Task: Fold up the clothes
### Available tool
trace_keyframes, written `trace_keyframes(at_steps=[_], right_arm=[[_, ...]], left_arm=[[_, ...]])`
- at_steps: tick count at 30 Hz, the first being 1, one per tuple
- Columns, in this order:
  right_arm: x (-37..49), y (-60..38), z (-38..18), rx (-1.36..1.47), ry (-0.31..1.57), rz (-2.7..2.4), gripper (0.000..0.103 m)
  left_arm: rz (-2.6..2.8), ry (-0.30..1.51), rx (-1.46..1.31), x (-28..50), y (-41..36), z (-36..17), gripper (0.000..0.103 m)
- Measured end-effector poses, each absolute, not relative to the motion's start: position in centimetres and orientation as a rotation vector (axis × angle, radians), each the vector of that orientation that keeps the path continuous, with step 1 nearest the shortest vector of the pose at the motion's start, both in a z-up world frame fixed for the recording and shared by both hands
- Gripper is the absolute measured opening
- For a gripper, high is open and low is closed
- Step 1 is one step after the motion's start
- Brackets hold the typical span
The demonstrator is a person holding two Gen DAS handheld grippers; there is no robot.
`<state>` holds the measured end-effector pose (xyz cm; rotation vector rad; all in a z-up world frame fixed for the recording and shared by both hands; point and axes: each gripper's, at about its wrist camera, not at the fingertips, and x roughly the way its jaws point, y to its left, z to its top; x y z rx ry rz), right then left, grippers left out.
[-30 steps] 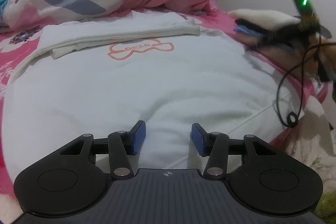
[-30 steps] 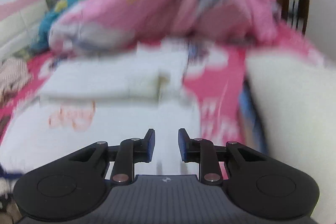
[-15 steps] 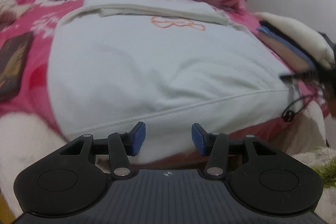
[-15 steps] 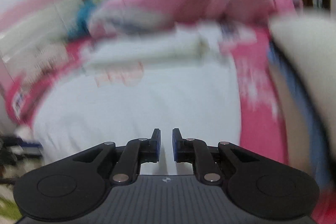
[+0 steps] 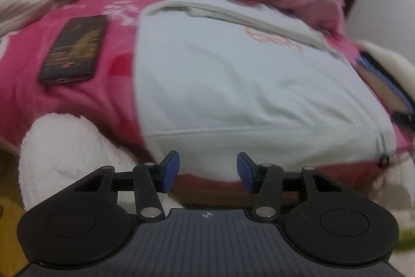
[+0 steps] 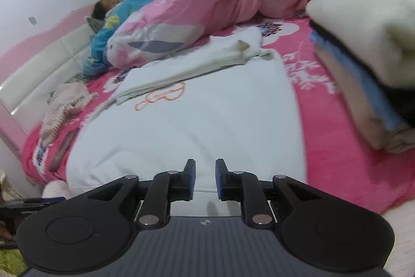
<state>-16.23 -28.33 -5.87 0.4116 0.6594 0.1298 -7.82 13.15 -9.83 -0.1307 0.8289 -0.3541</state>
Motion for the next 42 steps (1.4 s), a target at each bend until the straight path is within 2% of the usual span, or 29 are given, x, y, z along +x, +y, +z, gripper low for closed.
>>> trace_keyframes(at_steps=[4, 9, 12, 23, 37, 42], right_arm=[[-15.6, -28.1, -6.5, 0.471, 0.662, 0.133, 0.022], [-15.4, -28.7, -6.7, 0.542, 0.649, 0.118, 0.034], [-15.1, -29.0, -7.0, 0.571, 0.655, 0.096, 0.037], [-13.3, -28.3, -7.5, 0.588, 0.694, 0.091, 0.038], [-12.5, -26.0, -7.0, 0.552, 0.73, 0.115, 0.039], [-12.7, -25.8, -7.1, 0.554, 0.734, 0.11, 0.039]], left_arm=[[-0.28, 0.79, -0.198, -6.6, 15.0, -10.0, 0.049], [-0.267, 0.75, -0.274, -4.6, 16.8, -10.0, 0.05], [-0.276, 0.728, -0.3, -3.7, 17.5, -10.2, 0.052], [-0.318, 0.668, -0.461, -2.3, 19.8, -11.9, 0.052], [-0.52, 0.766, -0.516, -3.6, 20.8, -13.7, 0.052], [-0.564, 0.843, -0.514, -3.6, 21.4, -14.7, 0.046]])
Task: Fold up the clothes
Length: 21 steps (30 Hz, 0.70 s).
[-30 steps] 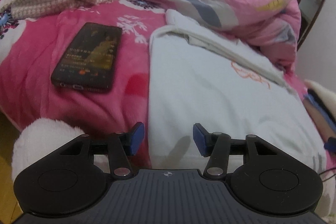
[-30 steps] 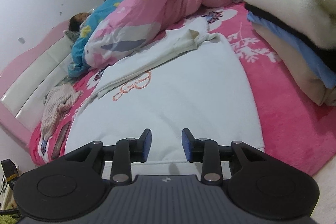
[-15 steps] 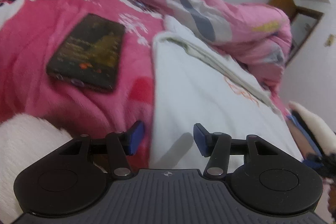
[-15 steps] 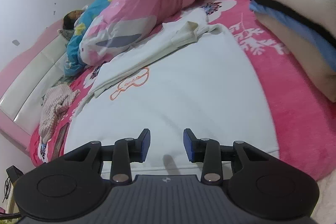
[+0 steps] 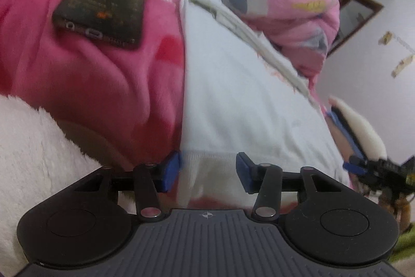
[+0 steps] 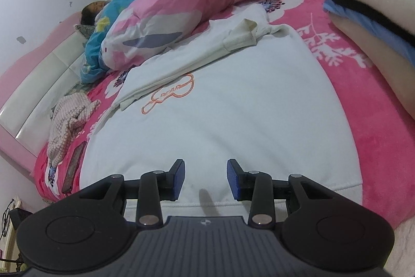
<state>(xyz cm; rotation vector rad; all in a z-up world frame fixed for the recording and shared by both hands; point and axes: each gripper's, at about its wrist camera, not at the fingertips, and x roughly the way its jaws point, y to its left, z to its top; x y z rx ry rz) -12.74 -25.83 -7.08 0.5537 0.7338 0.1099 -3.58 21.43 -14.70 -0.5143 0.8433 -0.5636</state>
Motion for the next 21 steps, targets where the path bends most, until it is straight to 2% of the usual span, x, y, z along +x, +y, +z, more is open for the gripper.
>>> trace_keyframes(at_steps=[11, 13, 15, 18, 21], right_arm=[[-14.2, -27.0, -7.4, 0.569, 0.723, 0.086, 0.039], [-14.8, -27.6, -7.4, 0.567, 0.714, 0.064, 0.039], [-15.5, -28.4, -7.3, 0.562, 0.7, 0.033, 0.039], [-16.7, -30.1, -6.9, 0.564, 0.671, -0.029, 0.039], [-18.2, -32.4, -6.9, 0.6, 0.651, -0.09, 0.039]], left_arm=[[-0.586, 0.928, -0.313, -2.2, 18.3, -16.1, 0.042], [-0.587, 0.939, -0.317, -2.3, 18.2, -16.1, 0.037], [-0.585, 0.937, -0.318, -2.4, 18.0, -15.9, 0.022], [-0.569, 0.924, -0.313, -3.1, 18.0, -15.4, 0.008], [-0.541, 0.913, -0.334, -3.7, 18.2, -14.7, 0.005]])
